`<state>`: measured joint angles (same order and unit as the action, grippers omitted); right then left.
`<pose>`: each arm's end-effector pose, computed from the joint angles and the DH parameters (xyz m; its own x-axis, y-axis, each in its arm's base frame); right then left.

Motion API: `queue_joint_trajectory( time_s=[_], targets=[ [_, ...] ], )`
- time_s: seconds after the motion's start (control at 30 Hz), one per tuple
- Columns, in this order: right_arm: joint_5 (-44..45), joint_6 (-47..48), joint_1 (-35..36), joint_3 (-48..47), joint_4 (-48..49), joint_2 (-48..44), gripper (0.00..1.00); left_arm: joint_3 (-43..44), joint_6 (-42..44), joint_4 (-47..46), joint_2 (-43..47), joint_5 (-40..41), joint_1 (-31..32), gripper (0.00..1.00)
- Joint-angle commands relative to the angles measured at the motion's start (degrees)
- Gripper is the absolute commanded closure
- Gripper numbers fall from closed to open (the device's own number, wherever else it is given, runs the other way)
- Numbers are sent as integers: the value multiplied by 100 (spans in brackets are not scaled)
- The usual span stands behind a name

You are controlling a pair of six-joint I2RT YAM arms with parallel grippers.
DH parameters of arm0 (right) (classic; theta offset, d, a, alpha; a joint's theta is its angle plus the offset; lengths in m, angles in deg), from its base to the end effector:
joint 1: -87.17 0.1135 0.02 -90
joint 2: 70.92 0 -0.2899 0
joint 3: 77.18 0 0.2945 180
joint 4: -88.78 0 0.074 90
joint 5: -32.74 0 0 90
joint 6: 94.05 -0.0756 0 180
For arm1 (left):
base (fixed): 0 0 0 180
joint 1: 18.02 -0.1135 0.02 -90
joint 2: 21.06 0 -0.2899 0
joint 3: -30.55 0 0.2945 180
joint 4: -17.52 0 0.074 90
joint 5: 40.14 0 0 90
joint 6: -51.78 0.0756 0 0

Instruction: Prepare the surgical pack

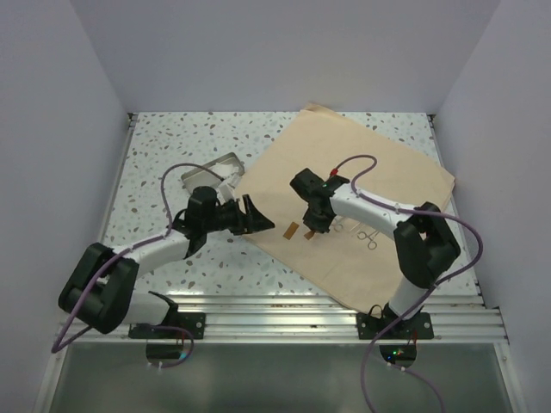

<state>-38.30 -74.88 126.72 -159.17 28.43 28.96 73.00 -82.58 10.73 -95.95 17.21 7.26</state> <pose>0.3084 0.2228 0.1662 -0.7685 0.5239 -0.3674 0.5320 0.8421 0.0881 0.2693 -0.1723 0.1758 -0.8387 -0.2549 -0.4812 0.2978 0.5251 -0.7972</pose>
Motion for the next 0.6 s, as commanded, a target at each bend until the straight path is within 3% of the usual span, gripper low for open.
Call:
queue_joint_trajectory(
  time_s=[0.0,0.33,0.57],
  targets=[
    [134,569,105,89,359,-468,78,-134,-766,-1563,-499,-919,267,28],
    [-603,1246,149,564,1317,-1128,78,208,-1996,-3338,-1940,-1183,750,32],
    [-788,1387,185,573,1415,-1339,78,639,-2235,-3586,-2565,-1086,935,40]
  ],
)
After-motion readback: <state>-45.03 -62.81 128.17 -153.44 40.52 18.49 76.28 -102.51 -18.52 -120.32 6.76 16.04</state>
